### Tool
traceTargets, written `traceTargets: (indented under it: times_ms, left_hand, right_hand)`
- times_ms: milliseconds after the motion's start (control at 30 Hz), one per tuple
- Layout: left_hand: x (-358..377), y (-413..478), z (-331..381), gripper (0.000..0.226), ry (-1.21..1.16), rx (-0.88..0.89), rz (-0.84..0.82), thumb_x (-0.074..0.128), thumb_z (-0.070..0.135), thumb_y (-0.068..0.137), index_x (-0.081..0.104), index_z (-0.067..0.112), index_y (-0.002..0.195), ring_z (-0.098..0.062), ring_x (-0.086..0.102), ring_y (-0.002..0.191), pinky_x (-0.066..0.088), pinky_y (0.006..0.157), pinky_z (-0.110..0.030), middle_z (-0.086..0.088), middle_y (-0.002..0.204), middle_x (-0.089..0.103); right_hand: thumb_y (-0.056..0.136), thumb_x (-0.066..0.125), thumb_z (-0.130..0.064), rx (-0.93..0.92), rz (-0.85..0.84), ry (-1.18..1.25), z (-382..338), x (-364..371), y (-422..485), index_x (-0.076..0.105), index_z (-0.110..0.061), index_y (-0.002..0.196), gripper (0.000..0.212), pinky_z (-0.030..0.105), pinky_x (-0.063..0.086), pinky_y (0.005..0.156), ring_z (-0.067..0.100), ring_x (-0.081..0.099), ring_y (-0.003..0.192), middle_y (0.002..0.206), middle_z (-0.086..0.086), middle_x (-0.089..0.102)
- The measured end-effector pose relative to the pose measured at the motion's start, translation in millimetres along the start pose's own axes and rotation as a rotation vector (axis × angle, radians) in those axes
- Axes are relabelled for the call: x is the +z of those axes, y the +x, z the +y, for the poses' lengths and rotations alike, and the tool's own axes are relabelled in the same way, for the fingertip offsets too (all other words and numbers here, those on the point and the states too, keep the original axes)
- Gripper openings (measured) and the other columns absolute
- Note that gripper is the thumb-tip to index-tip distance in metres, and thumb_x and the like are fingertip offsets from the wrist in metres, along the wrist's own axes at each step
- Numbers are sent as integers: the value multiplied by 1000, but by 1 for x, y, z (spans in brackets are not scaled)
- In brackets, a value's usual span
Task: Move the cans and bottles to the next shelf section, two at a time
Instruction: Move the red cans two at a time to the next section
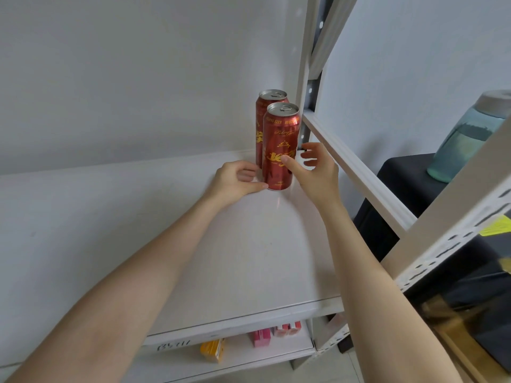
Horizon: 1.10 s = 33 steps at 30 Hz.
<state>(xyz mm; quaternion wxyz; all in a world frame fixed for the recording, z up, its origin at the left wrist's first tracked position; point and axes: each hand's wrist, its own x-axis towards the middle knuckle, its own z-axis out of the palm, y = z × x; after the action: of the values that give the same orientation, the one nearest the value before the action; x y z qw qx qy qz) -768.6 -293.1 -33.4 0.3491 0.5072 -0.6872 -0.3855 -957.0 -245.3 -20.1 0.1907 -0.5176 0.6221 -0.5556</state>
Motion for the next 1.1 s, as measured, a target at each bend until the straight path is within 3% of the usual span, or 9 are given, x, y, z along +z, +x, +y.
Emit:
traceTargets:
  times_ms: [167, 333, 433, 500, 633, 833, 1100]
  left_hand:
    - [-15, -21, 1, 49, 225, 59, 72, 83, 30, 77, 66, 17, 120, -17, 63, 113, 50, 98, -34, -5, 121, 68]
    - [-33, -58, 2, 54, 582, 191, 151, 68, 36, 89, 55, 12, 136, -27, 48, 130, 41, 102, -38, -7, 140, 54]
    - [-42, -88, 2, 61, 762, 270, 202, 61, 41, 88, 53, 7, 138, -37, 42, 138, 34, 109, -50, -17, 147, 48]
    - [-49, -111, 4, 64, 878, 276, 205, 60, 43, 88, 49, 9, 141, -38, 37, 141, 29, 111, -59, -18, 151, 42]
    - [-63, -163, 15, 68, 1014, 241, 198, 56, 46, 93, 35, 16, 151, -32, 20, 150, 13, 117, -59, -12, 161, 26]
    - [-89, -239, 26, 68, 1056, 238, 249, 66, 42, 87, 45, 13, 145, -36, 31, 145, 20, 113, -65, -18, 155, 36]
    - [-136, -304, 28, 66, 1094, 229, 312, 64, 44, 88, 46, 14, 145, -36, 32, 145, 21, 113, -64, -17, 155, 37]
  right_hand:
    - [84, 70, -54, -113, 78, -376, -1, -2, -20, 50, -14, 135, 68, 44, 51, 95, 24, 53, 124, 135, 4, 58]
    - [91, 60, -54, -216, 28, -752, -8, -10, -56, 40, -10, 146, 74, 48, 47, 94, 34, 51, 127, 147, 12, 48]
    - [91, 61, -51, -250, -26, -876, -17, -17, -85, 36, -12, 149, 75, 52, 43, 101, 36, 44, 136, 155, 15, 40]
    - [92, 59, -51, -261, -54, -924, -27, -23, -104, 34, -13, 151, 75, 54, 37, 107, 35, 39, 141, 158, 14, 35]
    - [97, 47, -55, -243, -155, -988, -52, -39, -140, 20, -16, 157, 77, 53, 19, 118, 32, 20, 151, 165, 11, 20]
    - [95, 50, -56, -250, -191, -1005, -85, -53, -192, 27, -17, 155, 75, 55, 15, 120, 32, 20, 151, 164, 11, 23]
    - [92, 54, -57, -289, -172, -1042, -128, -41, -248, 34, -16, 152, 75, 56, 22, 117, 34, 28, 148, 161, 13, 30]
